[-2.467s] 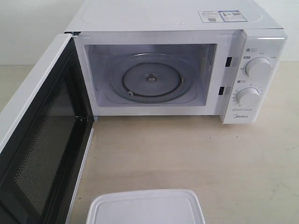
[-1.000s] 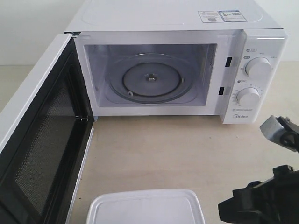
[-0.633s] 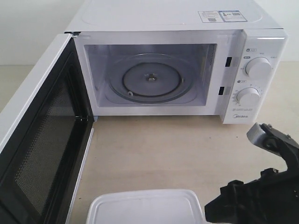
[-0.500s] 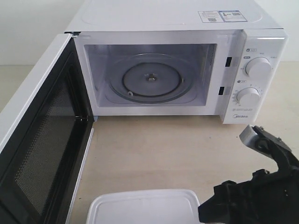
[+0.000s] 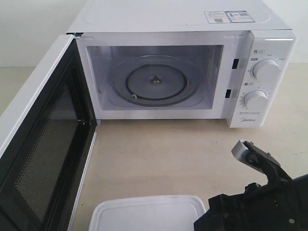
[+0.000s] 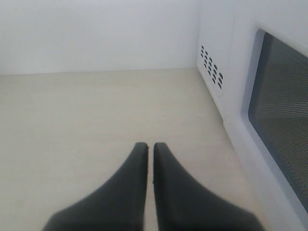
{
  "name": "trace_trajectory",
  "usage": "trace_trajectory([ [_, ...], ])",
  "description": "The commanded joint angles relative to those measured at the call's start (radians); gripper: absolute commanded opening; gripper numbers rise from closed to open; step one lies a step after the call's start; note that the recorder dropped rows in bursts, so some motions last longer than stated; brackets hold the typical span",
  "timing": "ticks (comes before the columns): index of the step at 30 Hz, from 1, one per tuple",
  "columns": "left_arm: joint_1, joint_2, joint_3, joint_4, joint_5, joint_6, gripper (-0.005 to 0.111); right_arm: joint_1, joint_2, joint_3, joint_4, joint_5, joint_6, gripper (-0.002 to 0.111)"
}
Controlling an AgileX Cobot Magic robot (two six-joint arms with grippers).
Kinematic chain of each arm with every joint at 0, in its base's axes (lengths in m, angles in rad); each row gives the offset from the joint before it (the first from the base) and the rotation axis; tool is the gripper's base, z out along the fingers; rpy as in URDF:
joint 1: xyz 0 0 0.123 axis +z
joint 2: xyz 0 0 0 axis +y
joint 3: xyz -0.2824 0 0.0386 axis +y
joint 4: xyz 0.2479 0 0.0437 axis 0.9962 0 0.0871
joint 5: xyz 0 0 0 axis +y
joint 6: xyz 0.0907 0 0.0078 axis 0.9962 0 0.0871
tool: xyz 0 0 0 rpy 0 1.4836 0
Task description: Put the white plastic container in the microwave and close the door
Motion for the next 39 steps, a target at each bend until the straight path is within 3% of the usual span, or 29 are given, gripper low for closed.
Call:
trace_trajectory([
  [1,0.002,-0.004,0.004,0.003,0.003,-0.004,0.004,0.001,0.030,0.002,0.020,0.006,-0.038,0.042],
  [6,0.002,-0.004,0.004,0.003,0.003,-0.004,0.004,0.001,0.043,-0.002,0.025,-0.003,-0.090,0.001],
  [15,0.002,-0.004,0.004,0.003,0.003,-0.004,0.004,-0.001,0.043,-0.152,-0.057,-0.050,-0.119,0.000],
  [27,0.002,-0.004,0.004,0.003,0.003,-0.004,0.004,-0.001,0.054,-0.421,-0.542,-0.057,0.240,0.000],
  [32,0.002,-0.004,0.004,0.003,0.003,-0.004,0.004,-0.001,0.127,-0.429,-0.585,-0.008,0.258,0.000],
  [33,0.002,-0.004,0.004,0.003,0.003,-0.004,0.004,-0.001,0.137,-0.429,-0.585,-0.006,0.258,0.001],
  [34,0.002,-0.004,0.004,0.003,0.003,-0.004,0.004,-0.001,0.147,-0.429,-0.585,-0.015,0.258,0.009],
  [36,0.002,-0.004,0.004,0.003,0.003,-0.004,0.004,-0.001,0.143,-0.429,-0.585,-0.080,0.268,0.042],
  [37,0.002,-0.004,0.004,0.003,0.003,-0.004,0.004,-0.001,0.139,-0.431,-0.582,-0.128,0.270,0.067],
  [38,0.002,-0.004,0.004,0.003,0.003,-0.004,0.004,-0.001,0.137,-0.431,-0.582,-0.144,0.280,0.071],
  [39,0.002,-0.004,0.004,0.003,0.003,-0.004,0.004,-0.008,0.128,-0.431,-0.578,-0.164,0.316,0.068],
])
